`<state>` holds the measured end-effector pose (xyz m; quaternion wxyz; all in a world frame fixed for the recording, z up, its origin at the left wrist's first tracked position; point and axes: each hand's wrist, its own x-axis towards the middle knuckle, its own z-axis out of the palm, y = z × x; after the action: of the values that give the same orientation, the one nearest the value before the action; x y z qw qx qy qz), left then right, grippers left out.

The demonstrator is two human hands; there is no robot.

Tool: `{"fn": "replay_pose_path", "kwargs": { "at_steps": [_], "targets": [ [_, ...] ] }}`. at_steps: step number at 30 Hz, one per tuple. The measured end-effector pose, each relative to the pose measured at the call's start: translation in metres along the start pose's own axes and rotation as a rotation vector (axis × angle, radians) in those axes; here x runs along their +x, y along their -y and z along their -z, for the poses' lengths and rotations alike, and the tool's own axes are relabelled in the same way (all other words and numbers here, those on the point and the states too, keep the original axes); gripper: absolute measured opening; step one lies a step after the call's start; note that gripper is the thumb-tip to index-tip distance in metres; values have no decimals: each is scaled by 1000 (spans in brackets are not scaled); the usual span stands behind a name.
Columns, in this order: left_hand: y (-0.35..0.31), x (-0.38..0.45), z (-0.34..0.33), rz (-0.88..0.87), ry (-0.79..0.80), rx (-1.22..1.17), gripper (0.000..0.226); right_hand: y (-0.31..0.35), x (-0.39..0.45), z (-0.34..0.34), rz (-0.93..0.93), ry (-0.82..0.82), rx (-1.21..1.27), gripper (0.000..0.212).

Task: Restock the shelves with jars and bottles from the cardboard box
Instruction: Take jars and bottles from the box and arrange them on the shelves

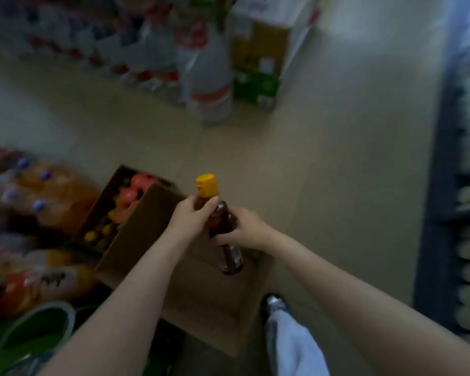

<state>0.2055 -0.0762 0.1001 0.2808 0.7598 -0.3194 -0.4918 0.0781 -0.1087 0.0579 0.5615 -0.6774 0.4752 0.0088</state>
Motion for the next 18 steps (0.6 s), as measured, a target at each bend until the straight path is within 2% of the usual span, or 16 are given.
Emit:
{"fn": "replay_pose_path", "kwargs": {
  "at_steps": [2, 4, 9, 11, 13, 15, 18],
  "targets": [
    [-64, -38, -21, -33, 250, -44, 6, 16, -72, 50, -52, -93, 112, 30],
    [-125, -91, -48, -130, 479, -45, 5, 34, -161, 93, -101, -164, 221, 17],
    [-242, -276, -113, -425, 963, -43, 10, 79, -417, 139, -174, -388, 429, 15],
    [-276, -366, -141, -528, 1125, -5, 11, 97, -521, 135, -174, -543, 512, 21],
    [-300, -462, -163, -680, 1217, 42, 14, 117, -618, 119, -170, -783, 531, 30],
    [-315, -561, -177, -884, 1292, 75, 20, 138, -709, 98, -164, -1042, 491, 27],
    [-313, -686, -178, -1100, 1488, 78, 24, 165, -825, 49, -193, -1266, 388, 34]
  ]
}}
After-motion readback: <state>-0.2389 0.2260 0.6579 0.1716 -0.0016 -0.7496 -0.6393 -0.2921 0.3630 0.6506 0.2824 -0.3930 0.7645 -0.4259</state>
